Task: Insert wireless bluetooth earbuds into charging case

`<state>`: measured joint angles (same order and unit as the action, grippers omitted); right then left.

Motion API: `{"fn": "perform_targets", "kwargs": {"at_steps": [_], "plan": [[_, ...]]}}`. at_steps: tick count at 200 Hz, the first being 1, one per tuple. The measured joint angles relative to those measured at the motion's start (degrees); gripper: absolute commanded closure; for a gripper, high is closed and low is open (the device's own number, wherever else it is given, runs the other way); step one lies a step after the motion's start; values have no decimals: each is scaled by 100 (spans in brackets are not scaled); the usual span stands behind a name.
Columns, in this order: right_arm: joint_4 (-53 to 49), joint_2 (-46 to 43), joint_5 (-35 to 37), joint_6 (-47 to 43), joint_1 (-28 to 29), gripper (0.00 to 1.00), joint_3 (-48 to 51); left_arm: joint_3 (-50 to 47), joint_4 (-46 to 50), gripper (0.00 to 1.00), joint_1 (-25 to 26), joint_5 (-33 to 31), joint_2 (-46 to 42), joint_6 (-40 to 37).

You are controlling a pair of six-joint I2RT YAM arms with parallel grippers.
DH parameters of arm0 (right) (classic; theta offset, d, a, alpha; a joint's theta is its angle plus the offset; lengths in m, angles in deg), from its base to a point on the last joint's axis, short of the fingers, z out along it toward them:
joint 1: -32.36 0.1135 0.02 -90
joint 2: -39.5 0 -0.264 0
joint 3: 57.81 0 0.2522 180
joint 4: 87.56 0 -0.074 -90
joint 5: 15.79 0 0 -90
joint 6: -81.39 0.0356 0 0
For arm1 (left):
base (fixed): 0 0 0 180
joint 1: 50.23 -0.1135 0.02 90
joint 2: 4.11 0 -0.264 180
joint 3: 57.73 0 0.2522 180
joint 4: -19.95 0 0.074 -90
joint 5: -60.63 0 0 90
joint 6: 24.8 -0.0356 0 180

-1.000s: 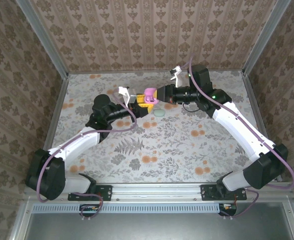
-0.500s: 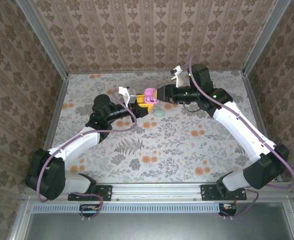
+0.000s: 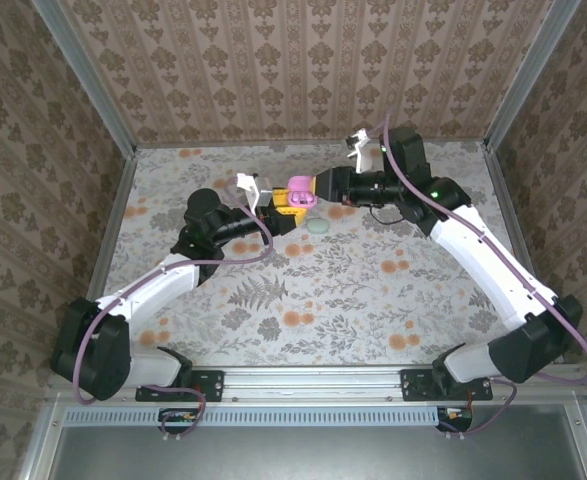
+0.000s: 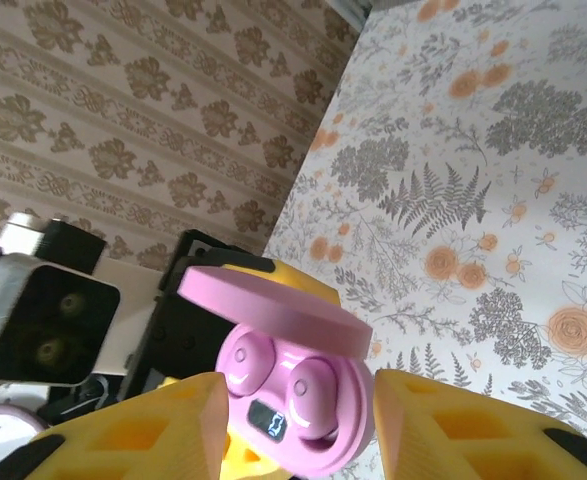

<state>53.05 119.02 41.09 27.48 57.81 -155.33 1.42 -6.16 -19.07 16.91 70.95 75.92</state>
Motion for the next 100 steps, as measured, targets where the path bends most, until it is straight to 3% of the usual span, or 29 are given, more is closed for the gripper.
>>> {"fn": "perform_targets", "kwargs": {"at_steps": [47,100], "plan": [[481,-509,192,498,-326,50,291,2,118,74,4,4,-2,-72],[610,87,184,918,-343,46,13,17,127,75,68,98,-2,-136]]}}
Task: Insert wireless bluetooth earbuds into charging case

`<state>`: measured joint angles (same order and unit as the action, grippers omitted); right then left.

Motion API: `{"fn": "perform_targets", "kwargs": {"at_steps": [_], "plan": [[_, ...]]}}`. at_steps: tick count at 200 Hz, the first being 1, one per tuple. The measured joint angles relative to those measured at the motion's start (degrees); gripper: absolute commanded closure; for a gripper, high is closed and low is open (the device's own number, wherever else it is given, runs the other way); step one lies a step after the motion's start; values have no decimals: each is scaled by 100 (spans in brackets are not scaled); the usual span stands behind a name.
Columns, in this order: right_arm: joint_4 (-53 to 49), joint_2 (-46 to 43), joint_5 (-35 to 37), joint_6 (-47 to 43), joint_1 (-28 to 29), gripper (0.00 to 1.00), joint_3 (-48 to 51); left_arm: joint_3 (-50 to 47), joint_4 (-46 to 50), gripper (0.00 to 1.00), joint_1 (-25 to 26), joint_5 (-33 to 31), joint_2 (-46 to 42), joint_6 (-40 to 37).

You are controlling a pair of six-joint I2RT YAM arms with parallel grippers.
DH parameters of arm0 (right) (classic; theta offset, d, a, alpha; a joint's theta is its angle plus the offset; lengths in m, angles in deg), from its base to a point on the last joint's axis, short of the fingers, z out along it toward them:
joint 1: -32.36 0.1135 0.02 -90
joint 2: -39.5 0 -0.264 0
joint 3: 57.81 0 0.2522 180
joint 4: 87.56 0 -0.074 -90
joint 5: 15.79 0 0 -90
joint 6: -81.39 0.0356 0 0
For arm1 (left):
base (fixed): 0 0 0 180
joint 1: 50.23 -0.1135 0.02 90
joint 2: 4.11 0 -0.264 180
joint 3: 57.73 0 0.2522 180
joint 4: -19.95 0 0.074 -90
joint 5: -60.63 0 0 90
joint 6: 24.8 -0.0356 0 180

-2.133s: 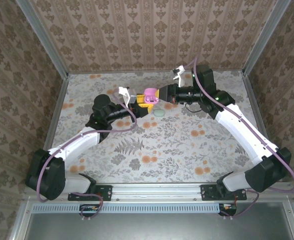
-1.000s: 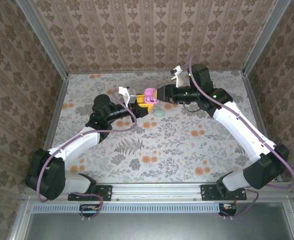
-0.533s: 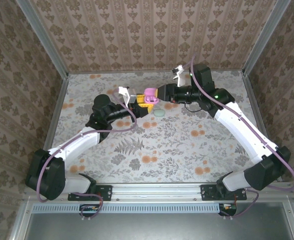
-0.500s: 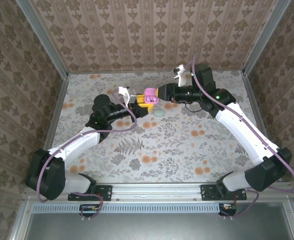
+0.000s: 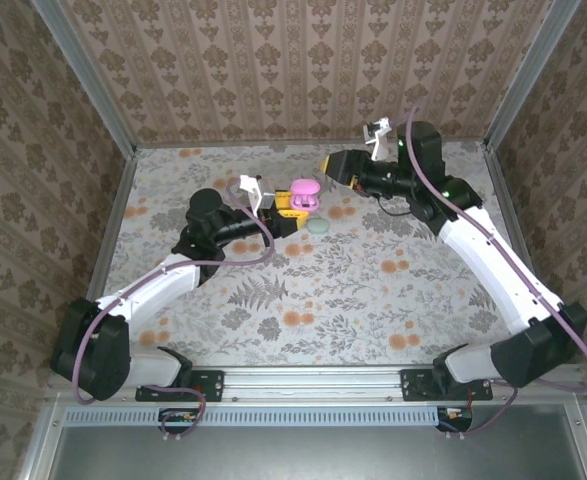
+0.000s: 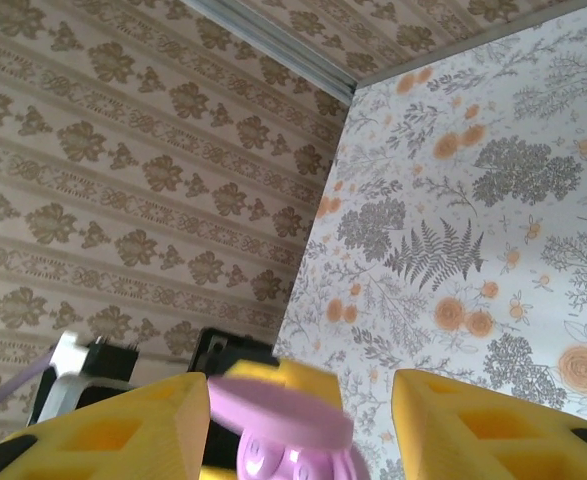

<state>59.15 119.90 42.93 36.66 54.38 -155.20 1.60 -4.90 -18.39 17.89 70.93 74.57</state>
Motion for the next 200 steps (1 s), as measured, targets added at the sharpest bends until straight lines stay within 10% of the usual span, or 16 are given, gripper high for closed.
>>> {"fn": "perform_targets", "kwargs": {"at_steps": [200], "plan": [[297,162,-1215,339,76,41,621,61,-76,75,2,-105,2,7]]}}
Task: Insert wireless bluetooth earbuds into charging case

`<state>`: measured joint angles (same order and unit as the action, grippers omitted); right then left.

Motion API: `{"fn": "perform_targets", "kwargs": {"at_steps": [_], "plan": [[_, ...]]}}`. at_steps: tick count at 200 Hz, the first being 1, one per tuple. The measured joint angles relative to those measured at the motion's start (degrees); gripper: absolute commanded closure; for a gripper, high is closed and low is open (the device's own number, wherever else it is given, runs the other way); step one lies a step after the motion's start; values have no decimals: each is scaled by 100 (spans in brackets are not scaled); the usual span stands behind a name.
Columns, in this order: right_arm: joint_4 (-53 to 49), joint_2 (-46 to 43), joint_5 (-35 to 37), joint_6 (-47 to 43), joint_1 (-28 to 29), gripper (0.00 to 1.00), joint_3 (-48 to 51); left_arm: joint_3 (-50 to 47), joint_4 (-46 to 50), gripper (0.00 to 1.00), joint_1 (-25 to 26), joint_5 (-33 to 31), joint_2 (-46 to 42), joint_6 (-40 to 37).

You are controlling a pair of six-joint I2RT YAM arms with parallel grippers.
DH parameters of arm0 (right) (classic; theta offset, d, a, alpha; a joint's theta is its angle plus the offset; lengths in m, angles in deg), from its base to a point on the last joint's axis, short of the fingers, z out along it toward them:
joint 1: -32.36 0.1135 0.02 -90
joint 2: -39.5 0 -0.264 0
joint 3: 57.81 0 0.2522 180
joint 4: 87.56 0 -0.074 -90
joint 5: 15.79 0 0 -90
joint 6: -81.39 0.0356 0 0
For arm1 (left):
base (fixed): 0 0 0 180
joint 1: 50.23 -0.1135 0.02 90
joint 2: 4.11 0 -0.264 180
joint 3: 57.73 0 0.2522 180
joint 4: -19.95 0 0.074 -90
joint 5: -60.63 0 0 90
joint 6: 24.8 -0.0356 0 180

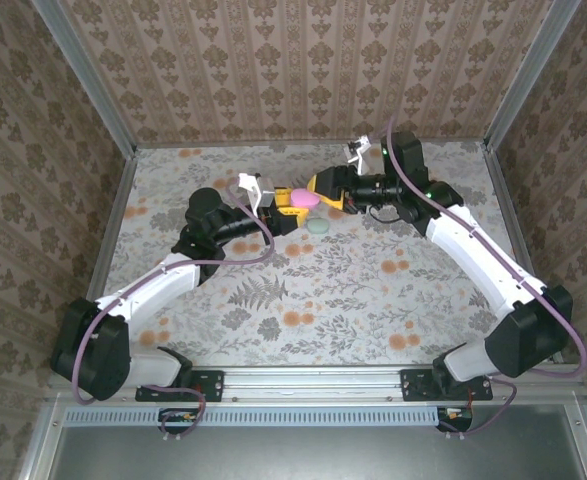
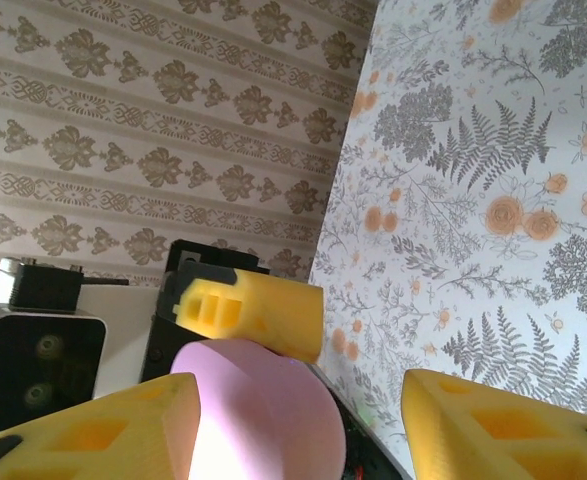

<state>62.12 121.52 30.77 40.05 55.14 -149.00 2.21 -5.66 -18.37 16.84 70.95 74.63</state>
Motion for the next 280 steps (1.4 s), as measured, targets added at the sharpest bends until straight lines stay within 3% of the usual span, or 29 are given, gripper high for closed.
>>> {"fn": "perform_targets", "kwargs": {"at_steps": [43,126,280], "plan": [[649,-33,-282,400,0,37,372,11,-33,74,0,2,0,20],[1893,-33,-966,1307,13,44,717,11,-140,74,0,-4,0,129],[1947,-28,-1027,1329,42,52,743,11,-212,74,0,-15,0,127]]}}
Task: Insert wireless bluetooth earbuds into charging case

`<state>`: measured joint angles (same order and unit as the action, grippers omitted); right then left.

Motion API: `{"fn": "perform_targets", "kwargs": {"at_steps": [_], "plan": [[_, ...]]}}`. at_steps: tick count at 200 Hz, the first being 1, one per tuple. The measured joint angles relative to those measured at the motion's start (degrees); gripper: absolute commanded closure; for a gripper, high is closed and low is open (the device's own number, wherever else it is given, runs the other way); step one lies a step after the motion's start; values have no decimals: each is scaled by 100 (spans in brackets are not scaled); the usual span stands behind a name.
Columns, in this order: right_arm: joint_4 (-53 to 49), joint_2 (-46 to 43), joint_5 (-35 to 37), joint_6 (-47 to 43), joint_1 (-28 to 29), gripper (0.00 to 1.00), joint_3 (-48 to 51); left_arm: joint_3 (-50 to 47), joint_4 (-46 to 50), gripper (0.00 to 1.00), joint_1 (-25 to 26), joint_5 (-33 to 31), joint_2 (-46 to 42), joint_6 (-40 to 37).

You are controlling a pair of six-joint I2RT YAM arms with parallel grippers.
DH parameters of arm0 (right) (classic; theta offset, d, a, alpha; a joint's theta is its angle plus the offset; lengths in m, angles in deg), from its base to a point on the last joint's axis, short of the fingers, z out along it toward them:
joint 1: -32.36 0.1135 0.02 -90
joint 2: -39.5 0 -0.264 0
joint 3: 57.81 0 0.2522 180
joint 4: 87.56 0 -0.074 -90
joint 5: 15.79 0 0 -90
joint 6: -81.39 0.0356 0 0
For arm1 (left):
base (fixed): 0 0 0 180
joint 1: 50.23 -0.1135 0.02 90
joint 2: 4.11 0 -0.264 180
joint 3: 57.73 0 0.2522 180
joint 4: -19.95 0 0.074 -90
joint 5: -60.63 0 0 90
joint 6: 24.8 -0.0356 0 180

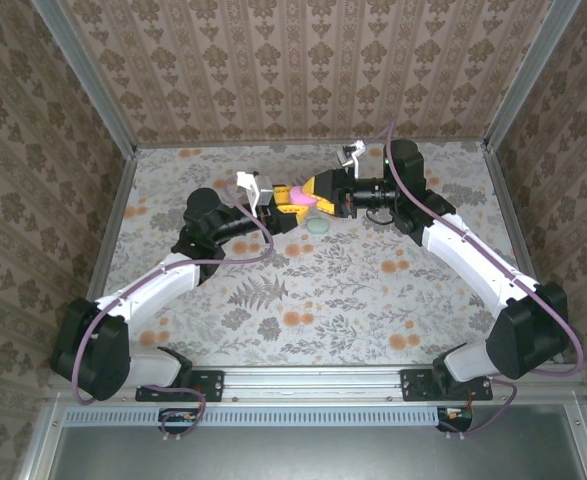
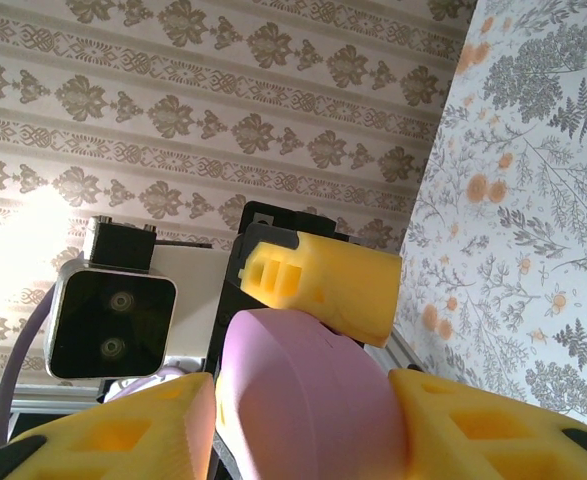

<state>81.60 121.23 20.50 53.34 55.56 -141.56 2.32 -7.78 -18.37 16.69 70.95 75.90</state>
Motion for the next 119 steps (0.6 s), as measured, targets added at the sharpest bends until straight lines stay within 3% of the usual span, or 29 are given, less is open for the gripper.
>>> {"fn": "perform_targets", "kwargs": {"at_steps": [67,119], "plan": [[-13,0,-2,2,0,50,0,0,-9,74,0,0,0,0],[-13,0,-15,9,-2,59,0,0,-17,74,0,11,-2,0]]}}
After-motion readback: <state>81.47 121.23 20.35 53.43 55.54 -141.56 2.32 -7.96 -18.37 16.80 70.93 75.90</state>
